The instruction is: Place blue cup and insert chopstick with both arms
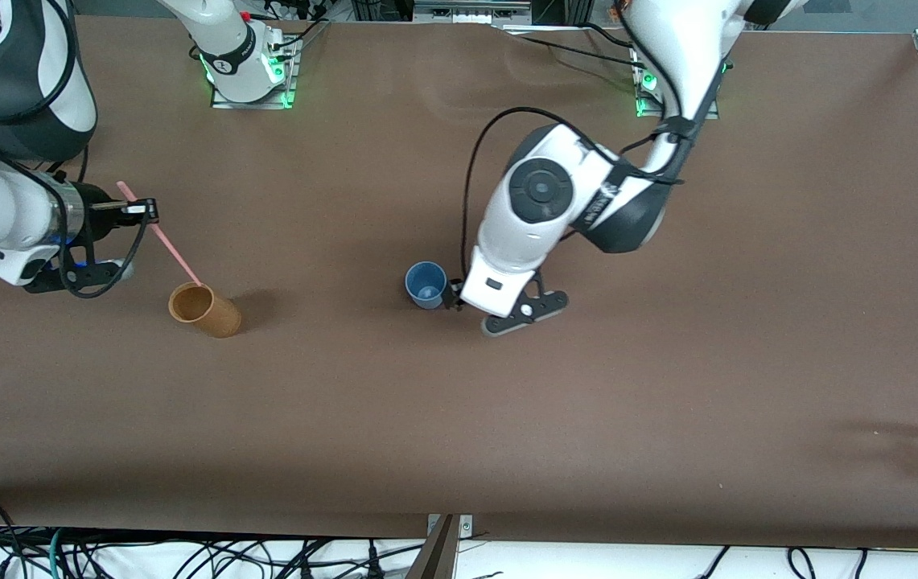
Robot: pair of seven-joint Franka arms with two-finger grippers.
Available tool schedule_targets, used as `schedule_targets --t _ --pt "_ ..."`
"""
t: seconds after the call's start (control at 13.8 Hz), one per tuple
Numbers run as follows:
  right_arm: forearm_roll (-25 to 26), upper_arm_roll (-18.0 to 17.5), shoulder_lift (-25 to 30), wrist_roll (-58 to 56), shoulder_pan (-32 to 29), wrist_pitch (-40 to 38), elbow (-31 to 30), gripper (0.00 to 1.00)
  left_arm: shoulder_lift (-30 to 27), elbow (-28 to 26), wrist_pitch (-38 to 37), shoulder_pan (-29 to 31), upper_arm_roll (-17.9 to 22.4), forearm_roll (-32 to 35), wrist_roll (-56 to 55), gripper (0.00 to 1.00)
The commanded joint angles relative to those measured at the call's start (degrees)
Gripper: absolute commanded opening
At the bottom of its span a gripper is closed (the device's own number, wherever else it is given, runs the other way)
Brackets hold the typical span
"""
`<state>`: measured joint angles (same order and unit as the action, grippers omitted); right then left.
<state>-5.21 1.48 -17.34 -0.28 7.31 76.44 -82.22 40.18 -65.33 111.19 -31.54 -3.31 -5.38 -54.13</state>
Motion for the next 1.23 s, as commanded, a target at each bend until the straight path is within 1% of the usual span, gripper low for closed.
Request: schedule_targets --t 0.0,0.15,0.29,0.44,0.58,0.73,1.02,1.16 --pt "-4.3 -0.1 -0.4 9.5 4.8 -1.3 1.4 0.00 -3.8 -1.7 -3.8 4.4 -0.6 -1.1 8.2 1.00" --pt "-5.0 -0.1 -0.6 18.2 9.7 -0.4 1.7 0.00 -6.2 -2.3 -7.7 8.8 -0.6 -1.1 14.9 1.00" --pt "-6.8 0.0 -1.2 25.3 15.1 1.8 2.3 0.00 -9.6 -3.9 -11.8 13.0 -0.6 -1.2 24.2 1.00" --pt "-11.5 0.0 -2.1 30.2 18.2 5.6 2.3 0.00 -11.9 -4.0 -16.9 17.8 -0.6 -1.0 32.8 1.00" --pt "-16.1 0.0 -3.0 35.3 20.5 9.3 2.4 0.00 -14.1 -4.2 -19.7 22.3 -0.6 -0.5 41.7 1.00" --pt "-17.2 0.0 -5.5 39.8 23.5 14.2 2.4 0.00 -16.7 -6.0 -21.4 26.2 -0.3 -0.3 49.1 1.00" --pt "-17.7 0.0 -10.1 44.1 27.9 22.3 2.5 0.00 -24.0 -11.8 -22.9 32.1 0.0 -0.3 52.7 1.00" --pt "-17.7 0.0 -11.5 44.2 29.0 23.1 2.4 0.00 -28.7 -16.6 -23.1 34.0 0.0 -0.3 52.8 1.00"
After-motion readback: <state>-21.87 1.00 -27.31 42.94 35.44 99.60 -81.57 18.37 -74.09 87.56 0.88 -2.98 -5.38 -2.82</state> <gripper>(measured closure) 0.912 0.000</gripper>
